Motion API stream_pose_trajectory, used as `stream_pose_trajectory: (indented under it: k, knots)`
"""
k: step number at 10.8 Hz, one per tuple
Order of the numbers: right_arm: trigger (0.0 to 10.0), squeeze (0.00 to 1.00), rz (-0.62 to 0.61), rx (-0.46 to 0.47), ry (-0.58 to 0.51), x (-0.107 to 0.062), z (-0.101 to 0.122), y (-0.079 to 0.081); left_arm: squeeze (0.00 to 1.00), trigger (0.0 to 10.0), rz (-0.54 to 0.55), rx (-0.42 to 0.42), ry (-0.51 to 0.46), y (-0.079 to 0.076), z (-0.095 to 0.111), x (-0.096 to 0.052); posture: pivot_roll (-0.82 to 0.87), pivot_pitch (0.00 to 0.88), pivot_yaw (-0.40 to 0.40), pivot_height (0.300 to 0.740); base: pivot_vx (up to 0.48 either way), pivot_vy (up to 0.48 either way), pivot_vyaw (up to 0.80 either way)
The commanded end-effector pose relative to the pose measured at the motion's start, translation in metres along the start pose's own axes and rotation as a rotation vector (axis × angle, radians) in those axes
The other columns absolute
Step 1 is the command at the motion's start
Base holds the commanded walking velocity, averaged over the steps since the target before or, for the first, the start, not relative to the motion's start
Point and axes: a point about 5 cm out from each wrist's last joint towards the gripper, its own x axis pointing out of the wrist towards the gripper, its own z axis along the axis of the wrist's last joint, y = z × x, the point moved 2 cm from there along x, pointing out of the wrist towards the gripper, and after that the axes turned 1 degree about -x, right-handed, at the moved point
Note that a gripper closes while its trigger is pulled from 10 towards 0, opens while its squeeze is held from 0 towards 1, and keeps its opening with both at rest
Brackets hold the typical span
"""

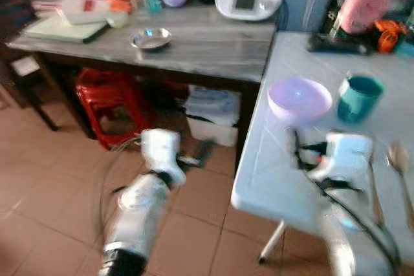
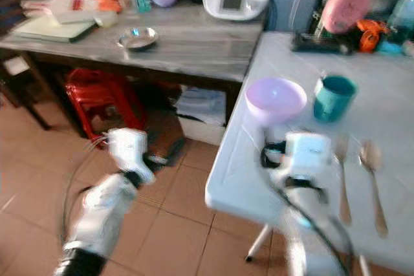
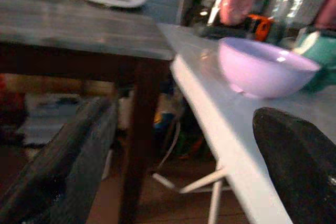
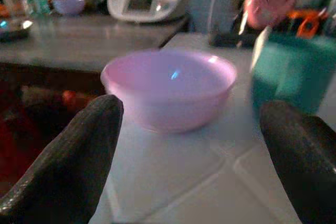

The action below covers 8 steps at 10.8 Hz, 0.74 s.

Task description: Setting the table

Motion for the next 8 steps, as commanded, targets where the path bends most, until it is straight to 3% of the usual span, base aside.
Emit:
stream_pose_trajectory:
  k: [1,2,5,8]
  knots:
    - [10.0,0.0,0.016,0.016,-0.031,0.0006,0.0073,0.0077,0.0,10.0,0.023,0.027,-0.006,0.0096,0.0063,-0.0023,-0.06,0.059,0.037,0.74,0.307,0.0,0.0]
    - [10.0,0.0,0.013,0.017,-0.027,0.0008,0.0068,0.0079,0.0,10.0,0.021,0.026,-0.004,0.0096,0.0062,-0.0022,-0.06,0.059,0.037,0.74,0.3,0.0,0.0]
    - [10.0,0.0,0.021,0.015,-0.03,0.0011,0.007,0.0093,0.0,10.0,0.021,0.027,0.002,0.009,0.005,-0.0024,-0.06,0.06,0.036,0.74,0.289,0.0,-0.75]
    - [10.0,0.0,0.039,0.0,-0.046,0.004,0.01,0.0133,0.0,10.0,0.013,0.015,-0.007,0.0083,0.0056,-0.0028,-0.06,0.059,0.035,0.74,0.176,0.0,0.0]
